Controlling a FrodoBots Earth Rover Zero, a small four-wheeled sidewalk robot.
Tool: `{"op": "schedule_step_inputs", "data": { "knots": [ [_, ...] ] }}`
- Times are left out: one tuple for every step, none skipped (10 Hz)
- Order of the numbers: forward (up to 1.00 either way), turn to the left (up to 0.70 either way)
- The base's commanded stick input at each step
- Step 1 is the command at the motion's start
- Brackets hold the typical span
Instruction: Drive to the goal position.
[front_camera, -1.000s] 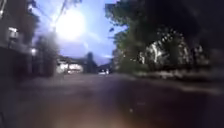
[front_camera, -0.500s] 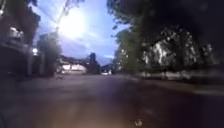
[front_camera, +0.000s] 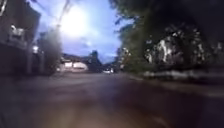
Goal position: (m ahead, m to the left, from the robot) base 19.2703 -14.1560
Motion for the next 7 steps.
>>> {"op": "schedule_step_inputs", "data": {
  "knots": [
    [0.7, 0.0],
    [0.7, 0.0],
    [0.7, 0.0],
    [0.7, 0.0],
    [0.7, -0.03],
    [0.7, -0.35],
    [0.7, -0.35]
  ]
}}
